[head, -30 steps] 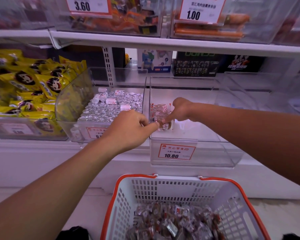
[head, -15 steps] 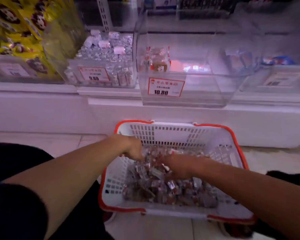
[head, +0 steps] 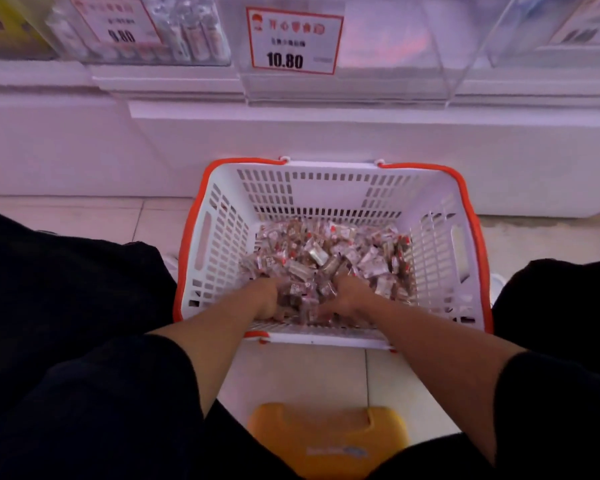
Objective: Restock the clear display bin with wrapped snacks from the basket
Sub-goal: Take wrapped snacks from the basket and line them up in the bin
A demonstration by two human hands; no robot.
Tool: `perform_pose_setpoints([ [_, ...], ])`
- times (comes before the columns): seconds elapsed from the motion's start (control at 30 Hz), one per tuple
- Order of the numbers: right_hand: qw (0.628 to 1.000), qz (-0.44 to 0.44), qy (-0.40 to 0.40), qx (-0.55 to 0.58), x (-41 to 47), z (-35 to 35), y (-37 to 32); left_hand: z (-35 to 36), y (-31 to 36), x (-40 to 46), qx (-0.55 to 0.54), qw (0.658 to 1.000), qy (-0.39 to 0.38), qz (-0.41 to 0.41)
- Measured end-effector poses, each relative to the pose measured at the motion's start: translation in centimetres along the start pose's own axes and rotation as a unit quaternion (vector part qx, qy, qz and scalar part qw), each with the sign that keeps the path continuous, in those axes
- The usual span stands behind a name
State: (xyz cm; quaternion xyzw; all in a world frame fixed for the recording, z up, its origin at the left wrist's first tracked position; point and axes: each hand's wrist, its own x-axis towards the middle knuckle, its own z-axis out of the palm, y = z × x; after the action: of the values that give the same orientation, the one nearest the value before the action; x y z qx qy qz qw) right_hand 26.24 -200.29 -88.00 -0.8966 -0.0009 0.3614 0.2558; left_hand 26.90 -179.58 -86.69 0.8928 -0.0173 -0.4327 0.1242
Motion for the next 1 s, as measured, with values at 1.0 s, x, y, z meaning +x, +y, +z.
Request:
perform_pose_setpoints([
  [1.0,0.913,-0.233,-0.096,0.319,-12.7,-25.7,-12.4,-20.7,6.3,-13.2,-0.416,0.892,-0.014,0.178],
])
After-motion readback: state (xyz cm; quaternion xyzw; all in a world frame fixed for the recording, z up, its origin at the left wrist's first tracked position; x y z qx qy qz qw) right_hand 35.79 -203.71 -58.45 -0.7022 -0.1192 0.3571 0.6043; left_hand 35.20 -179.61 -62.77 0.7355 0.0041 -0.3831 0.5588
